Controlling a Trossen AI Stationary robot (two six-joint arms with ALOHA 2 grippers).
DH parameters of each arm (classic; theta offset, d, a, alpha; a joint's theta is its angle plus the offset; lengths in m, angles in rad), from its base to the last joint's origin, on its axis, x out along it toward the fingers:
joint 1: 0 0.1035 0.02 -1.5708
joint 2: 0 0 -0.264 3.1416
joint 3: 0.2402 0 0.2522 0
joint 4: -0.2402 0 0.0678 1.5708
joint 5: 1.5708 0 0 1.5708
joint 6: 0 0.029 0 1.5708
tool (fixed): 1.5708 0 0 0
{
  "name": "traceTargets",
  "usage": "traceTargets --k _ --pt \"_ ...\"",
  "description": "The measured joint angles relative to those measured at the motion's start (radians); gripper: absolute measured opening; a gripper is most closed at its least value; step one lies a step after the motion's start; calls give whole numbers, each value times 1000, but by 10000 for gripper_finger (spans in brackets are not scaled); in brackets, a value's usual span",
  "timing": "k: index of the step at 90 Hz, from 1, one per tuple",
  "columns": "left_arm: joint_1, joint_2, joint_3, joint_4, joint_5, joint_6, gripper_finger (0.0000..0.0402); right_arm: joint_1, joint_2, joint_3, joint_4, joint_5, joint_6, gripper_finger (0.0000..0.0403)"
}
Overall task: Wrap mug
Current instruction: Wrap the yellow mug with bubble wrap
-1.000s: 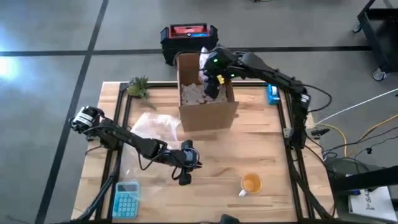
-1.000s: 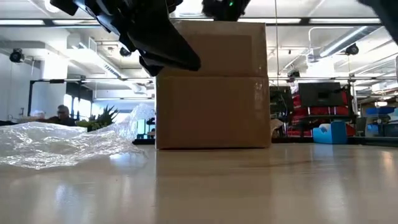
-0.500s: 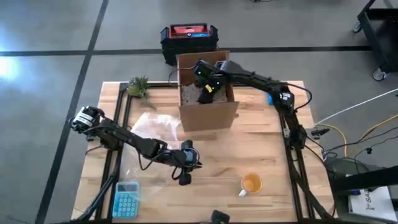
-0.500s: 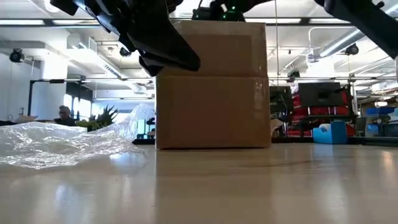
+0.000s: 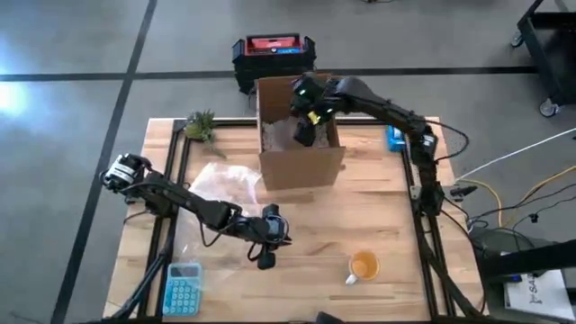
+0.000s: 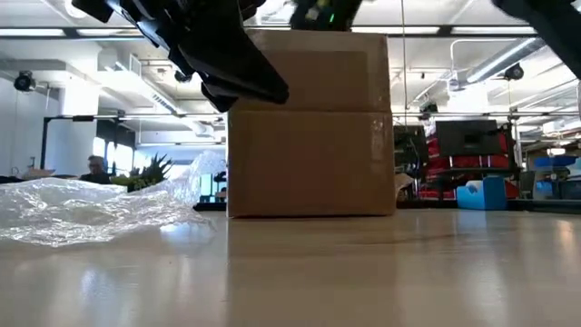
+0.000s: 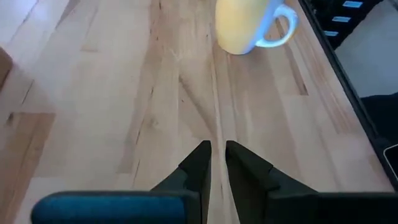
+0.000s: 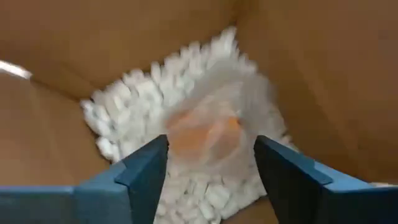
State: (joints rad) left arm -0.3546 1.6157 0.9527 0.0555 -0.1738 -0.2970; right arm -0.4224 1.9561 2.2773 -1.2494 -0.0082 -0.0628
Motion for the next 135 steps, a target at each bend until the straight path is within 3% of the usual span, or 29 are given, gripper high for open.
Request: traceTargets --k 14,42,53,65,81,96,107,122,135 --pt "4 -18 0 -46 0 -13 36 38 -140 16 -2 -1 -4 245" --pt "4 -73 15 -493 0 -204 36 209 -397 -164 -84 -1 17 231" --pt "2 -75 0 -606 -1 -309 36 325 -517 -328 -75 8 76 220" --pt "2 -75 -64 -603 0 -382 36 469 -653 -576 75 17 159 210" --pt "2 -46 -159 -372 68 -423 36 653 -770 -908 366 91 257 202" --pt "2 46 -193 -65 160 -393 36 778 -768 -1156 650 96 308 199" --pt "3 128 -139 34 160 -364 36 833 -720 -1299 885 97 339 199" --pt "3 210 29 -2 218 -240 36 866 -611 -1399 1110 97 344 199" --pt "2 213 192 -274 222 -167 36 866 -490 -1408 1142 97 354 199"
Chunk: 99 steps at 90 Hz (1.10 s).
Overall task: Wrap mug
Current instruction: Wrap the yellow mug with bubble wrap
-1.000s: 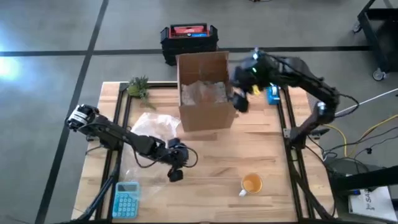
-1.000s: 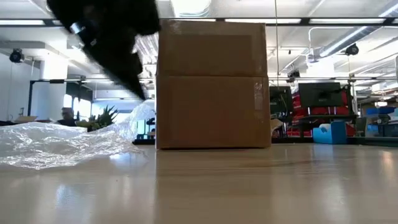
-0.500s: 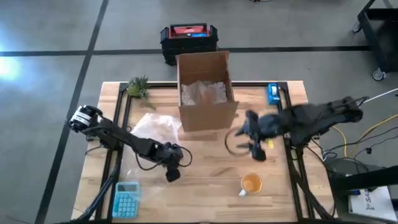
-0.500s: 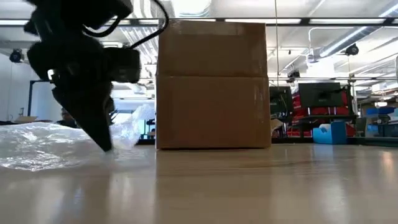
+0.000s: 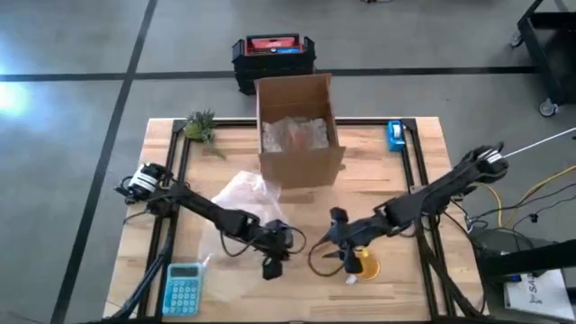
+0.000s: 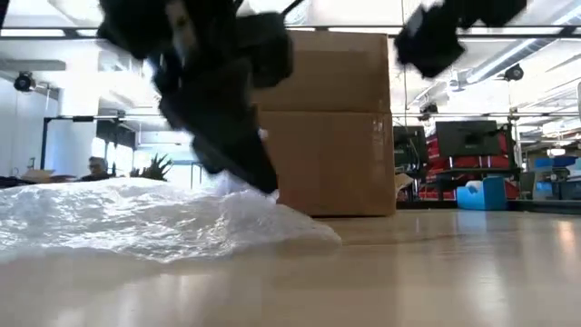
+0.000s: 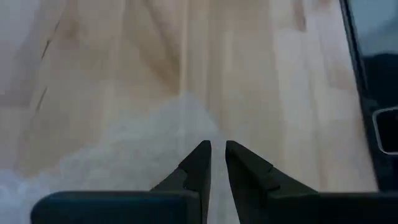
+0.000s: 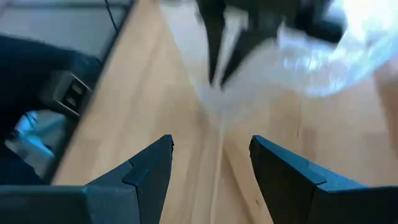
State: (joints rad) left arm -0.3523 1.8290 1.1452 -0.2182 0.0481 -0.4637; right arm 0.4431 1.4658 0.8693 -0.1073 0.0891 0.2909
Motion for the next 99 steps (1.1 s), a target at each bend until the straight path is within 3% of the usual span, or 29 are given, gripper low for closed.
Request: traceTargets --k 13,24,41,63,72,81,94,99 --pt "-9 -17 117 -334 -81 1 36 -2 116 31 35 10 -21 199" --pt "-35 -35 139 -449 -171 -27 36 -5 211 66 77 47 -64 199" --pt "-63 -34 38 -325 -186 -97 58 -16 328 130 79 51 -82 199" --pt "-63 -18 -106 -115 -213 -123 174 -25 358 151 70 71 -83 199" --pt "-63 12 -120 -98 -280 -130 193 -32 358 151 68 85 -83 199" --pt "-61 35 -120 -88 -282 -124 162 -32 357 151 68 98 -83 199" --pt "-65 29 -86 -104 -246 -121 36 -35 357 151 68 98 -83 199" --pt "-73 13 -68 -135 -244 -109 15 -37 357 151 68 98 -83 199"
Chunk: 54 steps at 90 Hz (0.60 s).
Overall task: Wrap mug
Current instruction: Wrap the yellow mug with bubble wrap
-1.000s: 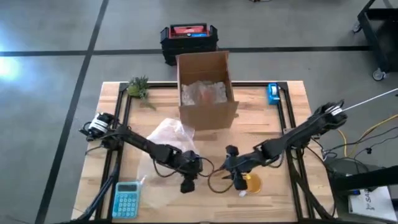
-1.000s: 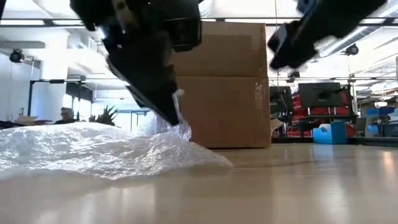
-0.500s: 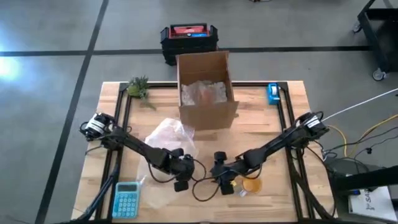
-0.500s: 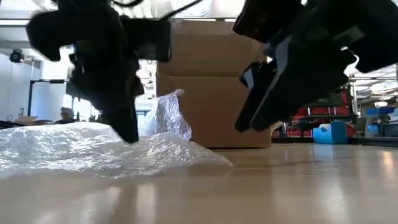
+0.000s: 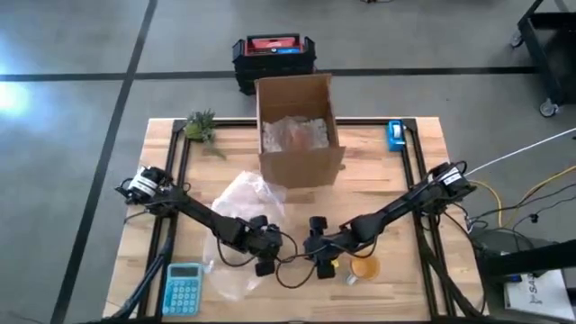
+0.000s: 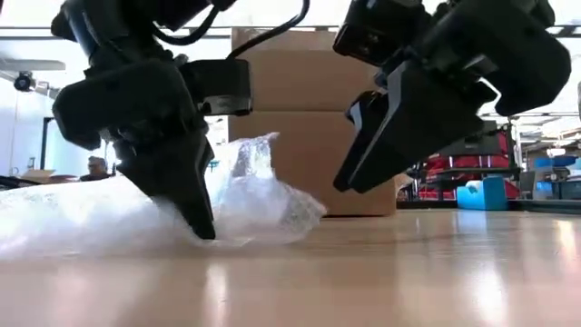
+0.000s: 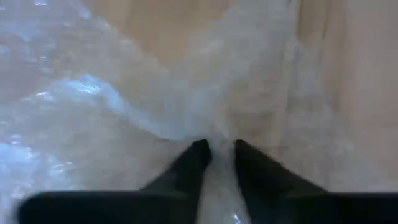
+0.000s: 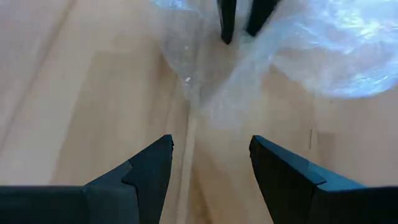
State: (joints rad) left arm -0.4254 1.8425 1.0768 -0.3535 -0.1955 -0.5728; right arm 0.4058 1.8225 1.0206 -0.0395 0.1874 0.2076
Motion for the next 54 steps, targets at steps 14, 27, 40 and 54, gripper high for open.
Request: traceTargets --k 14,27,40,54 --pt "-21 -110 82 -93 3 41 17 -5 -1 19 -3 0 -26 199" --pt "-33 -195 107 -210 3 37 3 -11 -1 64 -3 2 -101 199" --pt "-37 -283 87 -205 5 15 6 -27 -1 113 -1 52 -156 199" --pt "-38 -297 56 -220 13 -12 2 -38 -1 148 7 87 -220 199"
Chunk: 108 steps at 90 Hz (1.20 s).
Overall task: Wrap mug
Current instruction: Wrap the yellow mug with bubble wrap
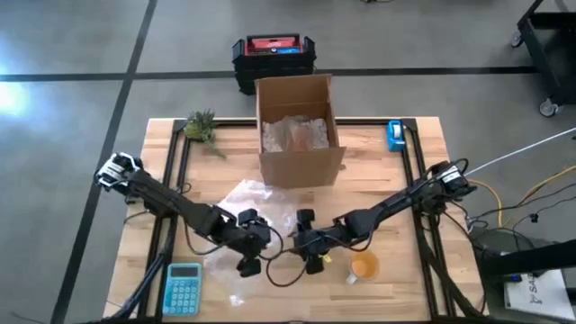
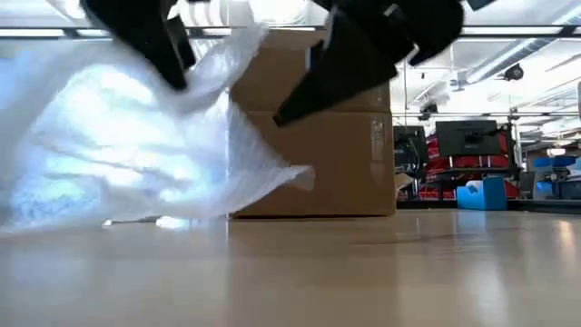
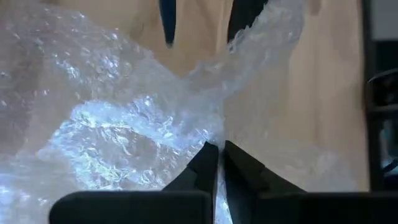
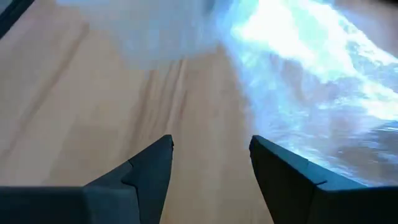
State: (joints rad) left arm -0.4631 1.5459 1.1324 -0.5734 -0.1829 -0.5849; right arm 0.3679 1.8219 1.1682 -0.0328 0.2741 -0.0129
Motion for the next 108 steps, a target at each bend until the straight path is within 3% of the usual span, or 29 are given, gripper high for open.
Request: traceTargets --k 10,23,35,45,59,63,75,85,98,108 --pt "-1 -5 3 14 -1 0 3 -9 29 3 8 91 -36 199" --pt "-1 -3 2 18 -1 1 1 -26 95 3 71 110 -72 199" --pt "-1 -4 2 35 0 10 2 -42 179 22 134 237 -111 197" --pt "-1 -5 2 35 10 10 1 -47 218 52 127 327 -137 163" --pt "-2 -29 2 32 10 2 4 -37 210 76 -32 320 -147 33" --pt "-2 -43 2 24 10 2 4 -31 197 78 -91 318 -147 14" --pt "-2 -117 2 -30 -3 -1 1 2 141 76 -297 302 -110 14" --pt "-1 -191 2 -101 -73 -8 1 37 87 70 -472 254 -70 3" --pt "-1 -290 2 -208 -173 -35 0 79 19 37 -615 168 -9 1" --pt "3 -343 2 -307 -248 -70 1 104 -30 8 -652 159 43 0"
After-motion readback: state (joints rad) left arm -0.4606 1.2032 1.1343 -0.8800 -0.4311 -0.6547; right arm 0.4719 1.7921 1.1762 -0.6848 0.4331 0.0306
